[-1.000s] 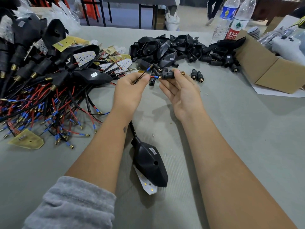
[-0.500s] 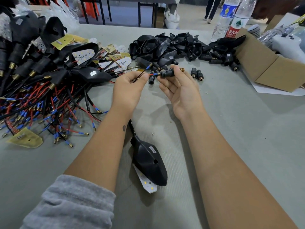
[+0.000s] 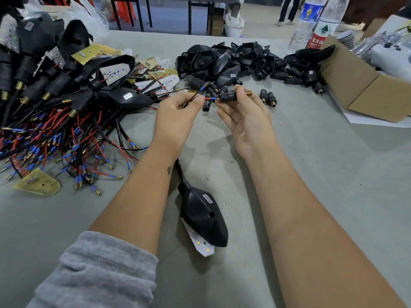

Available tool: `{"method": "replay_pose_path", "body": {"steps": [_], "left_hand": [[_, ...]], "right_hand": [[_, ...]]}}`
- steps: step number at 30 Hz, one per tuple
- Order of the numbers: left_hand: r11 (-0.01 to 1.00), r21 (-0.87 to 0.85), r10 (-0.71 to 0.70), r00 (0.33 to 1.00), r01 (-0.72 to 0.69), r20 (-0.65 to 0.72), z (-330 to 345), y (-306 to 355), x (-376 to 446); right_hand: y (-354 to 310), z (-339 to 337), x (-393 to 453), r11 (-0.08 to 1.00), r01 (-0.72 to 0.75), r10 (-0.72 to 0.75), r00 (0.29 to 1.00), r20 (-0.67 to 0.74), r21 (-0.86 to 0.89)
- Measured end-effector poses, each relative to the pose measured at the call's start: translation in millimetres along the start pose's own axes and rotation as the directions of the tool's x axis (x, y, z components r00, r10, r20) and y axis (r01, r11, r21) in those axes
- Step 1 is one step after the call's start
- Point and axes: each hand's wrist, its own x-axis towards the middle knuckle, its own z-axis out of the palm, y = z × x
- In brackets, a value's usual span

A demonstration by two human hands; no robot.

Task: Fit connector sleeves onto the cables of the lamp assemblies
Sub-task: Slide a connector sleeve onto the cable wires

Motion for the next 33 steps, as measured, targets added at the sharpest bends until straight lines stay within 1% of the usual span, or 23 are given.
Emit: {"method": "replay_pose_path", "body": {"steps": [4,8,13,17,21,23,26,28,30,32,33], "left_hand": [[1.000,-0.030,-0.003,1.000,0.003,-0.008,-0.4,1.5,-0.7],[1.000,-0.024,0.000,1.000,0.000,-0.001,-1.9,0.4,0.8],[1.000,0.018,0.024,0.997,-0.026,0.079,-0.2,-5.8,1.4],[0.998,0.051,0.029,0.996,-0.033,0.080,1.0,-7.2,3.4],[0.999,0.027,0.038,0.995,-0.041,0.091,0.7,-5.7,2.0],[0.999,0.007,0.039,0.995,-0.040,0.090,-0.8,-4.2,1.2],[0.999,-0.011,0.036,0.994,-0.035,0.107,-2.0,-2.2,-0.4],[1.000,0.008,0.029,0.995,-0.030,0.099,-0.3,-1.2,-1.5],[0.999,0.026,-0.021,0.998,0.019,0.059,1.2,-0.2,-1.1],[0.996,-0.017,-0.084,0.996,0.084,0.026,1.1,0.6,-0.1],[0.995,-0.045,-0.091,0.996,0.091,0.018,0.7,0.8,0.2]], "right_hand": [[-0.4,1.7,-1.1,0.999,-0.003,0.003,1.000,-0.001,-0.039],[1.1,2.4,-1.3,0.995,0.002,-0.001,1.000,0.014,-0.103],[0.3,1.1,-2.0,0.995,0.018,-0.018,1.000,0.000,-0.097],[0.2,1.2,-1.7,0.996,0.047,-0.046,0.999,0.012,-0.072],[0.1,0.9,-2.1,0.994,0.032,-0.025,0.998,0.062,-0.100],[1.3,1.1,-2.3,0.989,0.031,-0.020,0.997,0.071,-0.144],[3.6,2.2,-2.9,0.958,0.060,-0.036,0.995,0.091,-0.279],[4.7,3.6,-4.3,0.934,0.076,-0.040,0.993,0.110,-0.350],[5.3,5.7,-6.1,0.914,0.080,-0.032,0.992,0.125,-0.398],[5.6,7.6,-7.3,0.905,0.072,-0.022,0.992,0.122,-0.420],[5.5,7.9,-7.2,0.905,0.065,-0.018,0.993,0.114,-0.421]]}}
